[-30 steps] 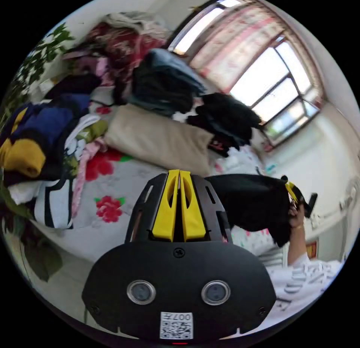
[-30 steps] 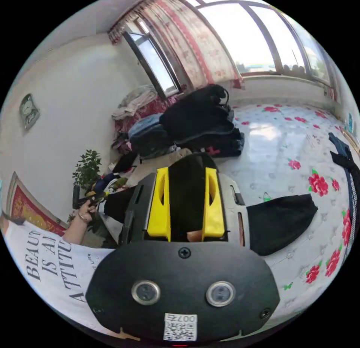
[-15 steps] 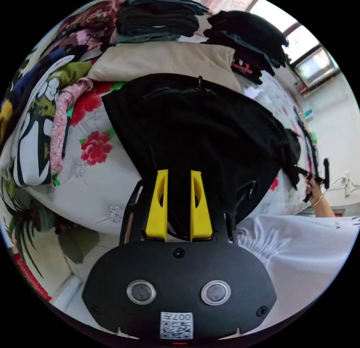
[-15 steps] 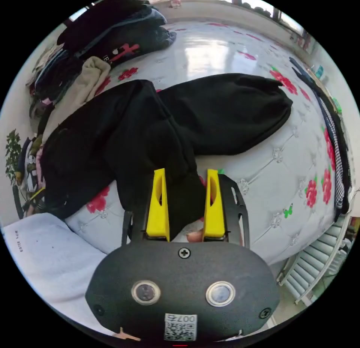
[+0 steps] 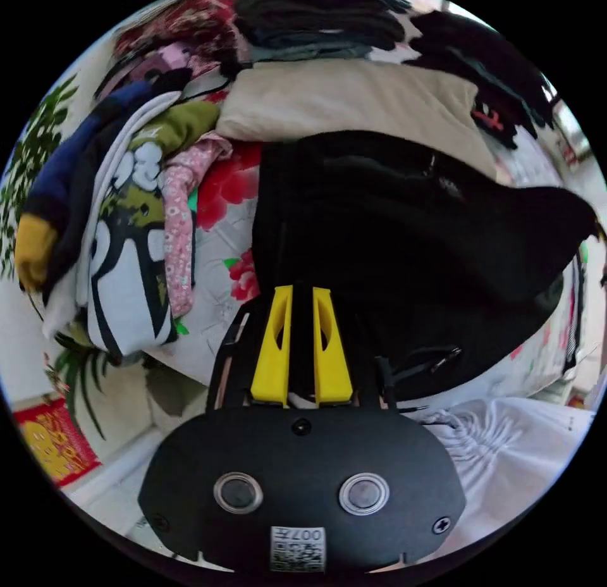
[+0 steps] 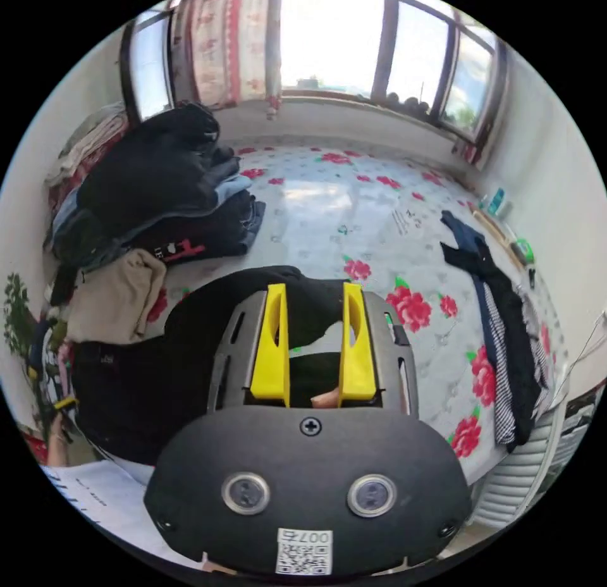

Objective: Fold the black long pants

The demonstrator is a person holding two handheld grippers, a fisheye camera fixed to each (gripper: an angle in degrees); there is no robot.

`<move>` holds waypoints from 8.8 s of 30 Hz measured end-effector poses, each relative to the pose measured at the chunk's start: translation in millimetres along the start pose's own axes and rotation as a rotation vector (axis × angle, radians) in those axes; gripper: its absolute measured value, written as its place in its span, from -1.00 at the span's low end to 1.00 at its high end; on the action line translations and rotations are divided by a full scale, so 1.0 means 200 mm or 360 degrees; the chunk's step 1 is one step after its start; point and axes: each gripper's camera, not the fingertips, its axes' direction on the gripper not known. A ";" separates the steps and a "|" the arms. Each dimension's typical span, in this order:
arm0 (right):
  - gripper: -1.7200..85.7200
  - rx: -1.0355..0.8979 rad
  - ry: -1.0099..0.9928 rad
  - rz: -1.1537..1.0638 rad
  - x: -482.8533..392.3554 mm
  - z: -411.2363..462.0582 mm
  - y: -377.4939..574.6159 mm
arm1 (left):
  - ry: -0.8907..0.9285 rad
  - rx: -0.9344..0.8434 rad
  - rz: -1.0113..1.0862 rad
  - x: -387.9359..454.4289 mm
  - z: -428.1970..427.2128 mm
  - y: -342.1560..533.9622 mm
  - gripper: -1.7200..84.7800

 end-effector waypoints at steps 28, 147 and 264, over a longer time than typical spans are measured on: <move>-0.96 0.0134 -0.0698 0.0801 0.98 -0.14 1.17 | 0.0934 0.0221 -0.0358 -0.48 -0.35 0.60 -0.95; -0.91 0.0183 -0.0818 0.1592 1.63 0.50 0.77 | 0.0624 0.0680 -0.0792 -0.20 -0.17 0.44 -0.83; -0.83 0.0213 -0.1032 -0.0924 -2.03 0.29 -0.13 | 0.0224 0.0894 0.0079 -0.47 -0.57 -1.08 -0.63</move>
